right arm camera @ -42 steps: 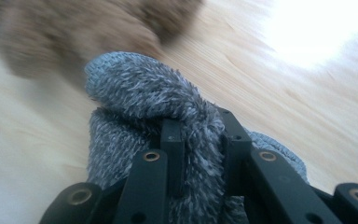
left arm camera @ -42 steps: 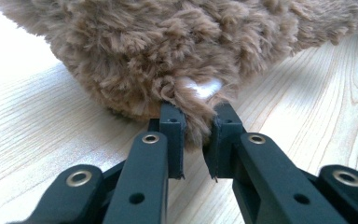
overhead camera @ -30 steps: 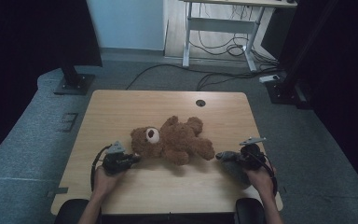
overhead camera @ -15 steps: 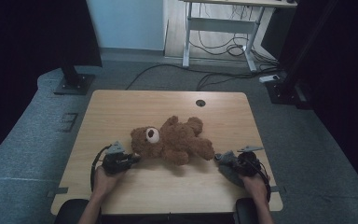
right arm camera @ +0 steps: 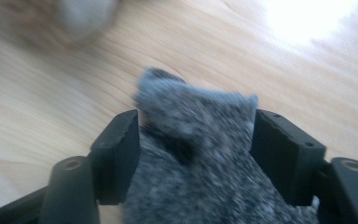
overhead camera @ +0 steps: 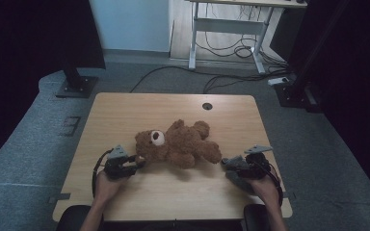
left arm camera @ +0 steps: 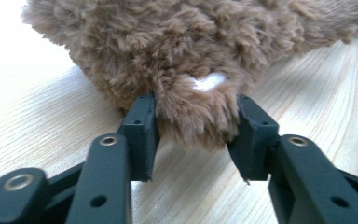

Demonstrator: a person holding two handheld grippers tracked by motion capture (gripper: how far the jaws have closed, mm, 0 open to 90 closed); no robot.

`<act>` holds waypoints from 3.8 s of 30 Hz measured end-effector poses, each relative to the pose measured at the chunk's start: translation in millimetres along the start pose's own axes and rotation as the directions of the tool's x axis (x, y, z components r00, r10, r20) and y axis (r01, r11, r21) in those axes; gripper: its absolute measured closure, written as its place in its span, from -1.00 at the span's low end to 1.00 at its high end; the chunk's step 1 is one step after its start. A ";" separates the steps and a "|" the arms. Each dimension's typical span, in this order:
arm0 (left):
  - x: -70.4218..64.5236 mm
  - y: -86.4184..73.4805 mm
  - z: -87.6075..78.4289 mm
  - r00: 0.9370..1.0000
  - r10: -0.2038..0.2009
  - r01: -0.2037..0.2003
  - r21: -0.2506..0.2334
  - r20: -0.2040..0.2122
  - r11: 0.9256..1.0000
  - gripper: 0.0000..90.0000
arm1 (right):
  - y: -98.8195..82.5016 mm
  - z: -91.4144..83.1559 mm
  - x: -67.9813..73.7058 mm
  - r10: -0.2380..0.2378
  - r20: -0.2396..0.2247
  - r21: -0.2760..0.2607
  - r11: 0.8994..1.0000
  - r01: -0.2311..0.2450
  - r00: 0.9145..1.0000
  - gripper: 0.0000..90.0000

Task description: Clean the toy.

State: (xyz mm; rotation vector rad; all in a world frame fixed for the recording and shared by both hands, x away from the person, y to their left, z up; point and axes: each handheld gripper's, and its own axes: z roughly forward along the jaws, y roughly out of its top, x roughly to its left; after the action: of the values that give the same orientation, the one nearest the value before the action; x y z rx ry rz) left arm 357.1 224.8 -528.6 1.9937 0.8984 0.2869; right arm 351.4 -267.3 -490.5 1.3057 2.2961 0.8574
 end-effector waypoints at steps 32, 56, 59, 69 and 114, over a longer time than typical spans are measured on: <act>-14.1 19.0 2.6 0.996 0.060 -0.065 -0.074 -0.060 0.995 0.72 | 61.8 11.5 48.8 -0.124 -0.104 -0.177 0.979 0.105 0.987 0.55; -2.0 21.6 6.0 0.999 -0.048 0.048 -0.044 0.012 0.998 0.63 | 83.0 -0.4 32.1 -0.085 -0.157 -0.150 0.987 0.062 0.984 0.00; -2.0 21.4 6.2 0.999 -0.042 0.042 -0.045 0.005 0.998 0.57 | 74.8 -5.9 30.3 -0.105 -0.146 -0.149 0.985 0.083 0.984 -0.20; -5.2 25.0 2.1 0.999 0.012 -0.015 -0.057 -0.042 0.998 0.15 | 30.4 16.9 41.1 -0.085 -0.163 -0.087 0.994 0.072 0.983 -0.33; -13.4 33.2 -0.6 0.995 0.067 -0.072 -0.074 -0.073 0.995 0.72 | 55.0 79.2 99.4 -0.051 -0.064 -0.099 0.994 0.045 0.997 0.72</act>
State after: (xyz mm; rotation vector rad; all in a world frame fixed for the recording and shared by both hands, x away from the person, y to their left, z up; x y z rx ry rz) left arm 363.3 205.1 -499.4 1.9568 0.8511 0.4276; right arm 382.0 -134.4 -514.9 1.1931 2.2951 0.9975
